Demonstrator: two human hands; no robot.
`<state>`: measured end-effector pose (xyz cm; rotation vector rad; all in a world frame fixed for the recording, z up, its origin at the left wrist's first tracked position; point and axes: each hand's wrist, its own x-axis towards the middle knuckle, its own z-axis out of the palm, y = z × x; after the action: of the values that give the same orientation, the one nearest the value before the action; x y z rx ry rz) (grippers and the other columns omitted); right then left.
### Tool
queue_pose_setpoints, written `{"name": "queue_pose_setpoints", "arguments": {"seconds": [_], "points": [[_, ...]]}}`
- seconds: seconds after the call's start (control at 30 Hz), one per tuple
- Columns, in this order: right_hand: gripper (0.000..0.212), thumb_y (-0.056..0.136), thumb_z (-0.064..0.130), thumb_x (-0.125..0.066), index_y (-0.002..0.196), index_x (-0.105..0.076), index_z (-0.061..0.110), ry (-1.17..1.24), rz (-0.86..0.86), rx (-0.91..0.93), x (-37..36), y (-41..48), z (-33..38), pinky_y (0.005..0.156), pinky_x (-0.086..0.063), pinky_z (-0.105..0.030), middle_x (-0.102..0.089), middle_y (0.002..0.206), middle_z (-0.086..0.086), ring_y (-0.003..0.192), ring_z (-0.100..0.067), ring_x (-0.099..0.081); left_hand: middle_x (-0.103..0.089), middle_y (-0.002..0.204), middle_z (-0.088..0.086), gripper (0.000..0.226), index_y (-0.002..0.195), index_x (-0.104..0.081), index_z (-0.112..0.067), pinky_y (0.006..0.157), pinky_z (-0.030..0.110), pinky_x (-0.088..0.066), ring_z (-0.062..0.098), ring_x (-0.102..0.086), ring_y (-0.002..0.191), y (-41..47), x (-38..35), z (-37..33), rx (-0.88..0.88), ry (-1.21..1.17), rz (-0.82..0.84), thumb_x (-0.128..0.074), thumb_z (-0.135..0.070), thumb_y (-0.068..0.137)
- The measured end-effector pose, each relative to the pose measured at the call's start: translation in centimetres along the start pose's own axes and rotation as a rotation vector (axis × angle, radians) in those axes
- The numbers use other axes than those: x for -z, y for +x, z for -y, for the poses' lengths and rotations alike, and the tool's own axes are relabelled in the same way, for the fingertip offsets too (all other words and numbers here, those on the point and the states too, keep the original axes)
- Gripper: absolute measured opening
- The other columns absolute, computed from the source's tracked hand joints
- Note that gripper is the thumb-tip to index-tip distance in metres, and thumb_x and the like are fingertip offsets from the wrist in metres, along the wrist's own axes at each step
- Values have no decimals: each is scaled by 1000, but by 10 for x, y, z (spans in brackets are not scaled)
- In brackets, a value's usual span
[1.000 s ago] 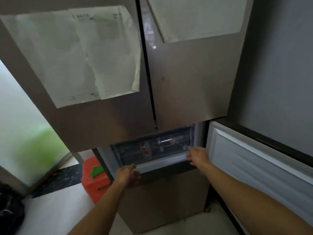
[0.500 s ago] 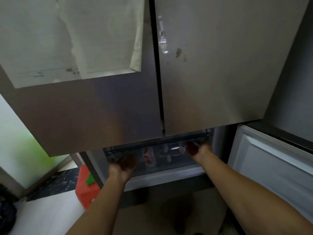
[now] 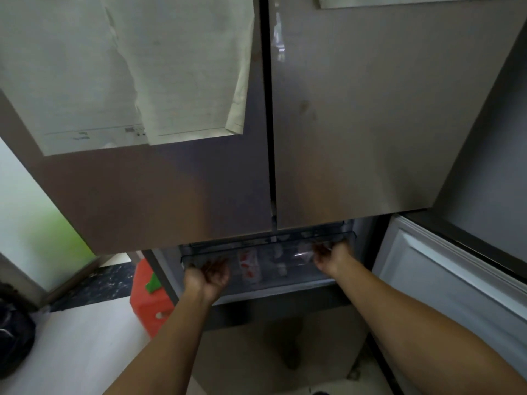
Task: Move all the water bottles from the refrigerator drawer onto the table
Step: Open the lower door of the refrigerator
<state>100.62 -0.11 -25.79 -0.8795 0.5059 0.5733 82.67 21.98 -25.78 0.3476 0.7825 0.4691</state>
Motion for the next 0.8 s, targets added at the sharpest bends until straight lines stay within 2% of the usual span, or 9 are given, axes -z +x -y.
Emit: {"name": "queue_pose_setpoints", "arguments": {"seconds": [0.07,0.13,0.2,0.27,0.33,0.43,0.57,0.73,0.8], "points": [[44,104,36,-18,76,-45,14,-26,-54,-32,8,-7,-2,39,-39,-17,-60,52,-7,55,-18,-55,-56,94,15,54,100,-49,-6,74,39,-50,29,-56,83,-7,5,1,2,57,-77,-21,-52,100],[49,103,45,-16,82,-47,13,-26,-87,-31,16,-18,-5,46,-35,-22,-60,63,-9,59,-17,-51,-52,100,16,58,124,-42,-3,88,41,-44,31,-54,88,-15,12,4,4,94,-133,-19,-50,100],[55,100,54,-15,84,-47,12,-24,-111,-32,28,-31,-10,49,-32,-24,-56,71,-8,59,-17,-49,-50,102,17,62,136,-33,2,90,39,-42,31,-52,88,-30,22,8,25,125,-167,-18,-47,101],[59,98,59,-15,87,-48,10,-17,-118,-53,42,-48,-14,47,-31,-23,-55,69,-7,57,-16,-49,-51,98,17,63,138,-32,2,88,38,-42,30,-52,84,-47,32,12,39,132,-169,-18,-46,101],[62,97,59,-14,93,-50,9,-26,-121,-74,54,-64,-18,45,-32,-22,-56,68,-8,56,-15,-49,-53,103,19,63,138,-32,2,87,37,-43,29,-53,82,-67,41,15,52,144,-171,-18,-46,100],[62,98,58,-11,90,-49,9,-47,-149,-81,67,-91,-23,50,-31,-23,-57,69,-10,56,-16,-49,-52,125,27,65,134,-38,6,81,37,-46,31,-54,81,-91,56,21,57,172,-174,-15,-45,100],[54,99,51,-12,95,-48,10,-43,-202,-99,85,-114,-32,50,-30,-23,-59,71,-13,55,-16,-51,-57,110,29,53,119,-44,4,68,36,-47,31,-55,80,-117,71,25,92,196,-200,-14,-35,100],[33,100,31,-20,94,-46,11,-54,-194,-115,108,-124,-39,41,-34,-21,-65,76,-21,54,-22,-58,-54,105,26,42,106,-51,3,72,36,-45,31,-53,80,-146,78,31,118,235,-215,-18,-21,97],[30,99,26,-23,93,-48,10,-83,-174,-122,116,-122,-39,45,-37,-24,-68,93,-26,55,-25,-62,-53,110,26,42,99,-51,5,73,36,-46,31,-53,80,-147,79,32,133,259,-227,-17,-19,97]]}}
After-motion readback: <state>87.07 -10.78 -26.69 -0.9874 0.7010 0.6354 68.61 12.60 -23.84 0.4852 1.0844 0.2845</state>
